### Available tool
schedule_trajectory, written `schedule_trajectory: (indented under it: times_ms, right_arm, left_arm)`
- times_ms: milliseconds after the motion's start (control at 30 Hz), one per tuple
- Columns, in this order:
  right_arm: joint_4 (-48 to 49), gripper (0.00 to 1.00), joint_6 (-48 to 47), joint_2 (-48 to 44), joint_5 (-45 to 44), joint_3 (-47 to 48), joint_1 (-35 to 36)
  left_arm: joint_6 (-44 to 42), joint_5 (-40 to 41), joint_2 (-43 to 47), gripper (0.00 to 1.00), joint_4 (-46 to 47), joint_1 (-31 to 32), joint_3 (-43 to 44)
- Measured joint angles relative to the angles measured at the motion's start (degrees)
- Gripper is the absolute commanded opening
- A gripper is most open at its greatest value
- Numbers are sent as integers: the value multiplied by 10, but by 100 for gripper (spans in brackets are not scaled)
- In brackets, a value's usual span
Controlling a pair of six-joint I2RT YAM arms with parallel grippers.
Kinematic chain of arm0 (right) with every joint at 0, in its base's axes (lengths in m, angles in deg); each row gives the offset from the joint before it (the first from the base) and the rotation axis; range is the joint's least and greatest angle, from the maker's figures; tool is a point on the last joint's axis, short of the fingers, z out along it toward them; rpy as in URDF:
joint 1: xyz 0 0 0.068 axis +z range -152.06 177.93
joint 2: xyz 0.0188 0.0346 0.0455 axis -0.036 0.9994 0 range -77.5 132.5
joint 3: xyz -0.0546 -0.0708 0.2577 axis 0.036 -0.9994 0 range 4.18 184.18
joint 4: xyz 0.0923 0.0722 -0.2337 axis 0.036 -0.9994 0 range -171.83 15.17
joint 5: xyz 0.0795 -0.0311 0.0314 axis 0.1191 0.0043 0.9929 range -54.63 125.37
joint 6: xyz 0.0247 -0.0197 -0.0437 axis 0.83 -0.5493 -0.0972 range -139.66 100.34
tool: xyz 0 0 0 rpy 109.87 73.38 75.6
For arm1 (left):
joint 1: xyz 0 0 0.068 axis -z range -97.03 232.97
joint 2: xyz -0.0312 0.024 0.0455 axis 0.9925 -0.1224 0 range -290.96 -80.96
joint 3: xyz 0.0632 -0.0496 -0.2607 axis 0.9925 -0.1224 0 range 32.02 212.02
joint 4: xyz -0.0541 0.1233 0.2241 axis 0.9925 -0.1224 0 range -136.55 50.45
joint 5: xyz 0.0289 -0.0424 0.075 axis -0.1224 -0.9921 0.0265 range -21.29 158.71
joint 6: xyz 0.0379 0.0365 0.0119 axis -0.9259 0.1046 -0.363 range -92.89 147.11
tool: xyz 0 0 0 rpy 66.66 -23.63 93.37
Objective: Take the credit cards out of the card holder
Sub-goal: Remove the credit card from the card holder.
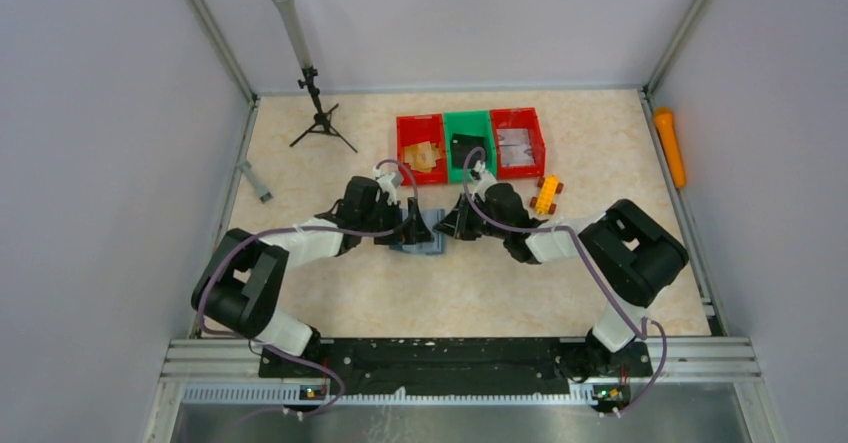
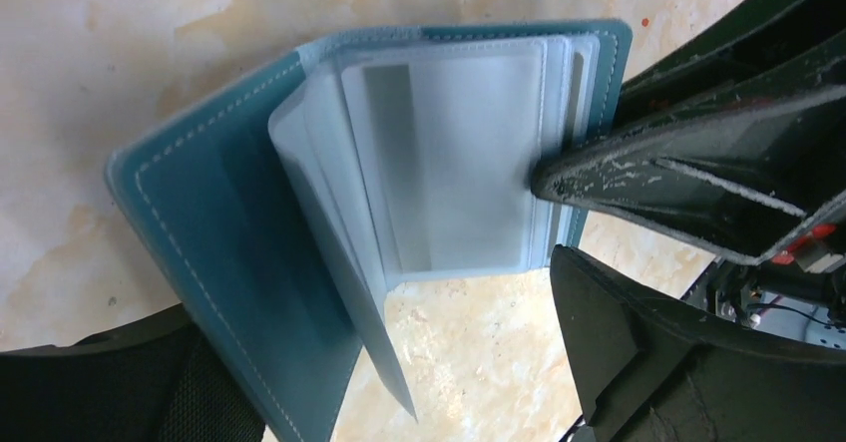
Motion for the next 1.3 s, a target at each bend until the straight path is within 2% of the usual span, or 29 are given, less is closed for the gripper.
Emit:
schedule_trajectory:
  times_ms: [167, 267, 433, 567, 733, 967, 1167, 1300]
  right_arm:
    - [4, 7, 0, 0, 7, 0, 0]
    - [6, 7, 0, 0, 7, 0, 0]
    - [2, 8, 0, 0, 0, 0, -1]
    - [-1, 11, 0, 0, -5, -3, -1]
    - [-2, 24, 0, 0, -8, -3, -1]
    - [-2, 39, 0, 0, -4, -3, -1]
    - [6, 41, 4, 0, 9, -3, -1]
    - [12, 35, 10, 10, 19, -2, -1]
  left_arm:
    - [-5, 20, -24, 91, -12, 11, 29]
    - [-9, 28, -40, 81, -20, 13, 46]
    - [-7, 33, -59, 56, -40, 17, 66]
    - [-3, 32, -64, 43, -51, 23, 77]
    - [-1, 34, -66, 39, -57, 23, 81]
    - [0, 38, -65, 38, -58, 12, 74]
    - [11, 0, -59, 38, -25, -25, 35]
    - [22, -33, -59, 38, -13, -45, 22]
